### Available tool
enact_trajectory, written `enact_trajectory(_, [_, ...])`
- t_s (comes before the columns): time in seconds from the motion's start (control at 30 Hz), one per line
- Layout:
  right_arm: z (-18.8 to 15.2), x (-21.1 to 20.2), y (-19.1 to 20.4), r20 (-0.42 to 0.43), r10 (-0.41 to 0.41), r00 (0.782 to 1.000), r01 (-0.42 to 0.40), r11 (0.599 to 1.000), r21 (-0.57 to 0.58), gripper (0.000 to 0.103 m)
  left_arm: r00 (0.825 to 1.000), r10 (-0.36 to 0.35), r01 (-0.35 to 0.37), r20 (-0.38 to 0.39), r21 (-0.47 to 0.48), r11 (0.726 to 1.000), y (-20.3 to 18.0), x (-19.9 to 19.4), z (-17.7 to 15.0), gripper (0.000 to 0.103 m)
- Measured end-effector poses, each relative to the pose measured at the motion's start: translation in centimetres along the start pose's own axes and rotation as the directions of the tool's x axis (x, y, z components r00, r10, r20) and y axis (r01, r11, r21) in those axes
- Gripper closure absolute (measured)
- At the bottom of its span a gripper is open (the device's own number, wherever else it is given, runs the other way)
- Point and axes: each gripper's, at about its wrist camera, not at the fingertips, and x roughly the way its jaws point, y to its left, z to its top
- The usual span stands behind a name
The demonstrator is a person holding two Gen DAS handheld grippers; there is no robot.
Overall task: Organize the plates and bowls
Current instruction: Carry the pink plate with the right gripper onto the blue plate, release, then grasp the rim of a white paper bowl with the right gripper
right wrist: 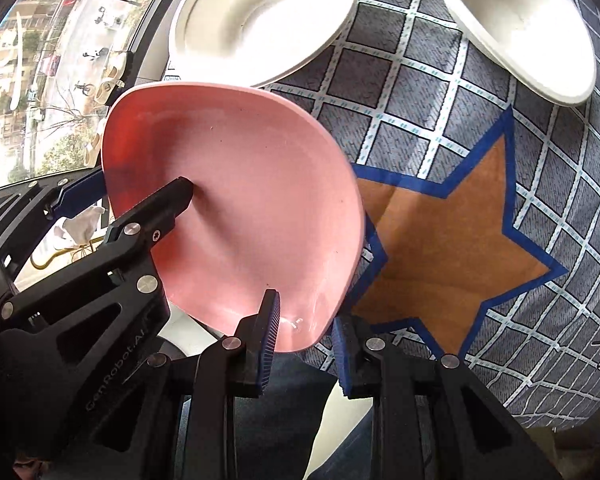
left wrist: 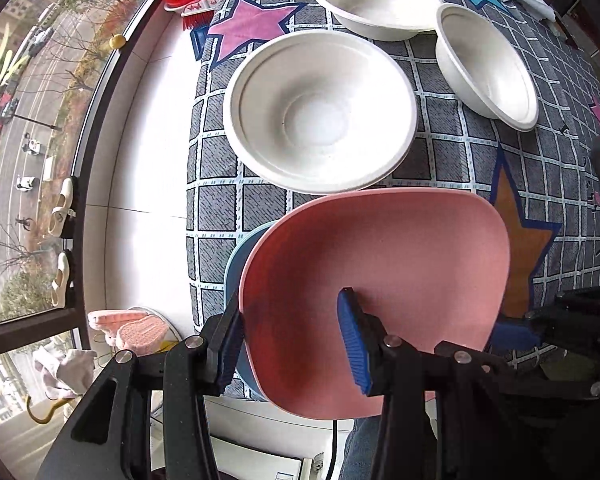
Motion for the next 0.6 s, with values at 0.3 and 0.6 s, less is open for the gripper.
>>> enact_trajectory(0.3, [0.9,2.9,2.9,-0.043,-0.003,0.999,0.002,1.0,-0.01,0.075,1.0,-0.001,0.0,-0.02,-0.031,1.0,2.3,2.4,-0.7,0.055])
enact_trajectory(0.6, [0.9,1.1,2.2,0.064,-0.038,0.997,0.036,0.999,0.022,0.021,1.0,-0.031,0.03,-0.001,-0.161,0.987,5.2,2.2,-0.8,0.022])
